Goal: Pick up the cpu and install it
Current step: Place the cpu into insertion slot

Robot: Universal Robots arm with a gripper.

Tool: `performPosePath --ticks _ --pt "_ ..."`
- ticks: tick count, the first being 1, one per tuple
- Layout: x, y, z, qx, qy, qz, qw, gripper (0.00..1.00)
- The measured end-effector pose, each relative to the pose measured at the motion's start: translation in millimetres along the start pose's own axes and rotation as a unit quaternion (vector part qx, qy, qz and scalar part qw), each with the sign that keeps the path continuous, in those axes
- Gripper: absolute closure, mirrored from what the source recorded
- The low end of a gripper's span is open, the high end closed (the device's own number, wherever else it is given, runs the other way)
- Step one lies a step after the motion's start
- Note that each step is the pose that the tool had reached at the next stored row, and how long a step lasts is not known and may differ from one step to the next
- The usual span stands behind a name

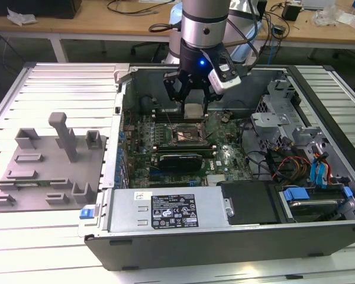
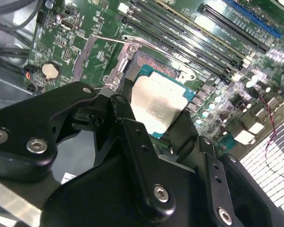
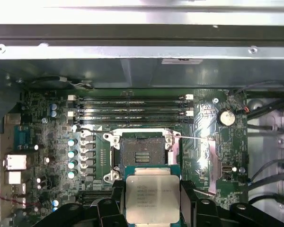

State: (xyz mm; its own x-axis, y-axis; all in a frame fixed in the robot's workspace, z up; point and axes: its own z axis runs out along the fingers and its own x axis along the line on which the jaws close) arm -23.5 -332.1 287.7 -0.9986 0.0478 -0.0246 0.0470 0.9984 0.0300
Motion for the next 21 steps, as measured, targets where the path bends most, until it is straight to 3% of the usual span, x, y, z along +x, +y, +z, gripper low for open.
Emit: performPosePath --ticks 3,7,12,15,19,21 --pt "0.0 0.0 0.2 0.0011 -0.0014 0.044 0.999 0.45" --pt "0.0 0.0 0.4 0.0021 -0.0026 0.086 0.9963 0.45" --pt "0.0 0.0 0.6 0.0032 -0.004 0.132 0.9913 0.45" --pt "0.0 0.0 0.8 0.0042 -0.0052 0.172 0.985 0.45" --pt "0.0 0.0 1.1 0.005 -0.0061 0.204 0.9789 0.45" --pt "0.0 0.0 1.3 0.0055 -0.0067 0.222 0.9749 0.45"
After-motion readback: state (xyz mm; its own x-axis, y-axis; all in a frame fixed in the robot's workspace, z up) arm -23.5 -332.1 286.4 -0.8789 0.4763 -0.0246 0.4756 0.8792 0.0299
